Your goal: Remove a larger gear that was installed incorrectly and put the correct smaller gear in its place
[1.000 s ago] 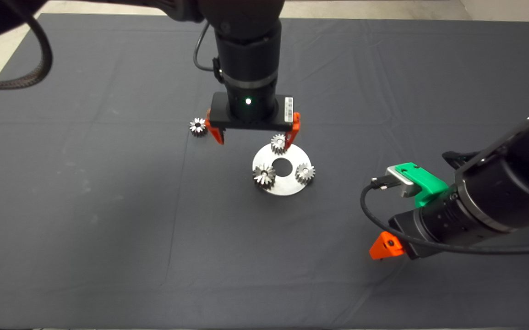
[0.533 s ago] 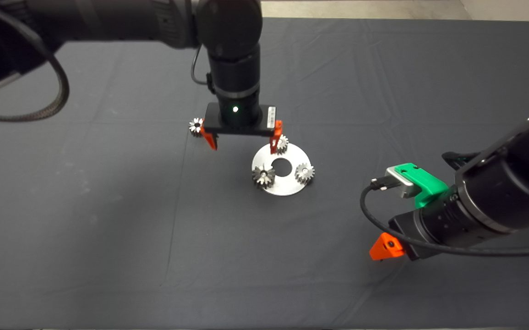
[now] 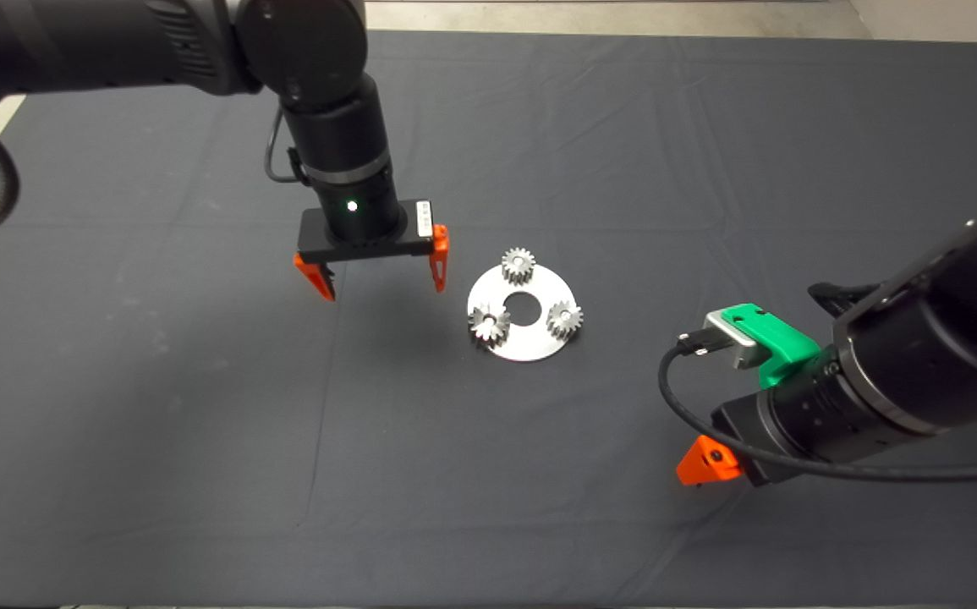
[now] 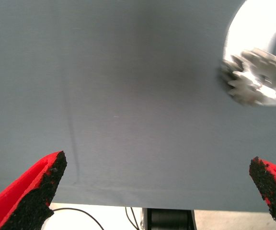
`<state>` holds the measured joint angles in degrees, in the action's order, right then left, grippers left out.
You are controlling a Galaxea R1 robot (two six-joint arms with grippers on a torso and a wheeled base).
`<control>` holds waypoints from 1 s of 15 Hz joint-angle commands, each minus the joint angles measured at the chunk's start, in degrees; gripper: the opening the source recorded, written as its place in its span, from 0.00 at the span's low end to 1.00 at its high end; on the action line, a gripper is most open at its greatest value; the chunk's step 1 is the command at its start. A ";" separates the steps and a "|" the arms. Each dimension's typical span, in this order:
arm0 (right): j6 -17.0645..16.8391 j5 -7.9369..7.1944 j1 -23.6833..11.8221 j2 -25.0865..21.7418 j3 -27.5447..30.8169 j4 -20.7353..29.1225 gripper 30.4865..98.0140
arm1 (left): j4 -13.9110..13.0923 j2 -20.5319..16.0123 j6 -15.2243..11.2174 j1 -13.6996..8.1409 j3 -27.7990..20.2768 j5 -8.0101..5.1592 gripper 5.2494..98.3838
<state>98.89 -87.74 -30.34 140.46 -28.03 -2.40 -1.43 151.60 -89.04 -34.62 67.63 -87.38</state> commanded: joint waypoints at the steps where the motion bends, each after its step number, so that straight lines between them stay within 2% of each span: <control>1: 0.34 -4.73 -0.95 0.48 0.27 -0.24 0.94 | -0.60 0.58 2.99 -0.90 3.27 -2.44 1.00; 4: 0.43 -4.73 -0.95 0.48 0.00 -0.24 0.94 | 0.37 5.07 10.64 0.42 11.97 -2.62 1.00; 5: 0.43 -4.73 -0.95 0.48 -0.04 -0.24 0.94 | 1.38 6.34 12.00 0.73 13.82 -2.62 1.00; 7: 0.43 -4.73 -0.95 0.48 -0.17 -0.24 0.94 | 3.62 7.26 12.58 1.21 16.38 -2.53 1.00; 8: 0.43 -4.73 -0.95 0.39 -0.17 -0.24 0.94 | 3.71 7.66 13.45 1.39 17.33 -2.53 1.00; 9: 0.43 -4.73 -0.95 0.30 -0.17 -0.24 0.94 | 3.88 8.45 14.97 2.14 19.14 -2.53 1.00; 10: 0.43 -4.81 -0.95 0.39 -0.26 -0.24 0.94 | 4.24 9.75 17.63 3.16 22.59 -2.53 1.00; 12: 0.43 -4.81 -0.90 0.48 -0.08 -0.24 0.94 | 4.77 11.62 21.99 3.68 27.90 -2.53 1.00; 15: 0.43 -4.81 -0.86 0.57 0.18 -0.24 0.94 | 7.84 12.36 22.90 3.94 30.92 -2.53 1.00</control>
<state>99.04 -87.85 -30.32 140.80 -28.25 -2.39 3.23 162.17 -68.08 -30.54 95.65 -87.10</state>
